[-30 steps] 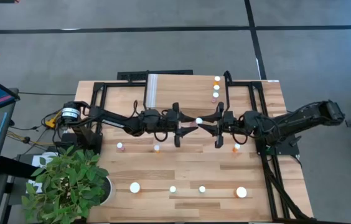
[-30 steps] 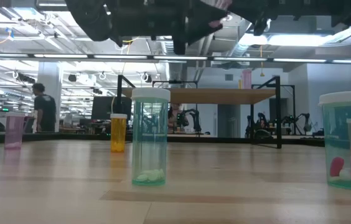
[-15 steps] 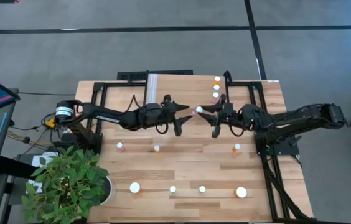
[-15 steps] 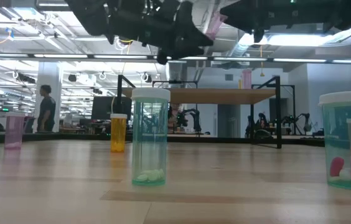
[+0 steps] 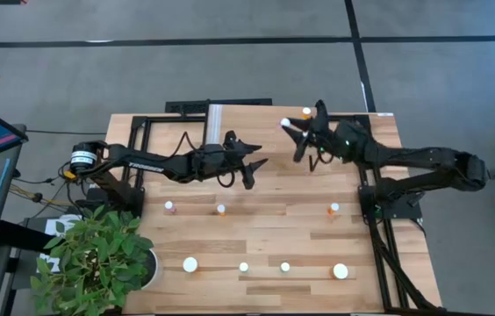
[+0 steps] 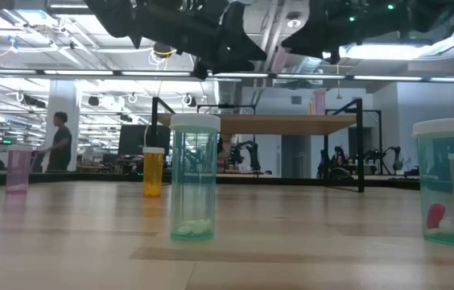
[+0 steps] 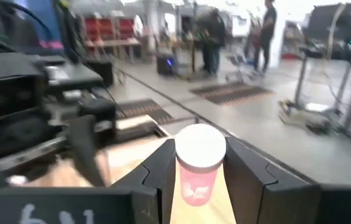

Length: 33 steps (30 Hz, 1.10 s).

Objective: Pick and place medicine bottles onto shelf by color
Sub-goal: Put the right pink pill bottle on the shelf

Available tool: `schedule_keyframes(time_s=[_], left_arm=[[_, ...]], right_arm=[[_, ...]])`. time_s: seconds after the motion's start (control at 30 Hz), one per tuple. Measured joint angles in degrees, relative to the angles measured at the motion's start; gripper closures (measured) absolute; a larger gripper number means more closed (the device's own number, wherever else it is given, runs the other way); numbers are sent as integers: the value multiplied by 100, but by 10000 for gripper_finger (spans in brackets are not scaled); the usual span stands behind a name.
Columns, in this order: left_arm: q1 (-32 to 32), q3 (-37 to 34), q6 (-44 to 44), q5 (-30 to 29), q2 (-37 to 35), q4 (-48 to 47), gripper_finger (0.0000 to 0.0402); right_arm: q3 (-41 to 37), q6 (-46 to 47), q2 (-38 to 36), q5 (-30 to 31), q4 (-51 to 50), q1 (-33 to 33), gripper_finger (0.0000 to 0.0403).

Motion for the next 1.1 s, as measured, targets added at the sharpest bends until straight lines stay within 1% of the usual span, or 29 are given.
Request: schedule_keyframes(time_s=[0.1, 0.17, 0.3, 0.5, 0.67, 0.93, 1.1], left_arm=[[-11, 0, -2, 25, 0, -20, 189], [-15, 0, 0, 44, 0, -15, 189], [-20, 0, -5, 46, 0, -46, 189], [-20, 0, -9, 54, 0, -56, 189], [-20, 2, -13, 190, 0, -55, 189], [-20, 2, -33, 190, 2, -54, 189], [-20, 4, -33, 190, 4, -56, 189]], right_arm=[[424, -126, 157, 0, -672, -228, 270], [630, -125, 297, -2, -947, -390, 270], [858, -125, 639, -2, -1153, -636, 269], [913, -125, 1188, -4, -1180, -848, 269], [913, -123, 1545, -4, -1157, -909, 267], [913, -15, 1722, -3, -1070, -1007, 265], [913, 41, 1715, -2, -1074, -1007, 252]])
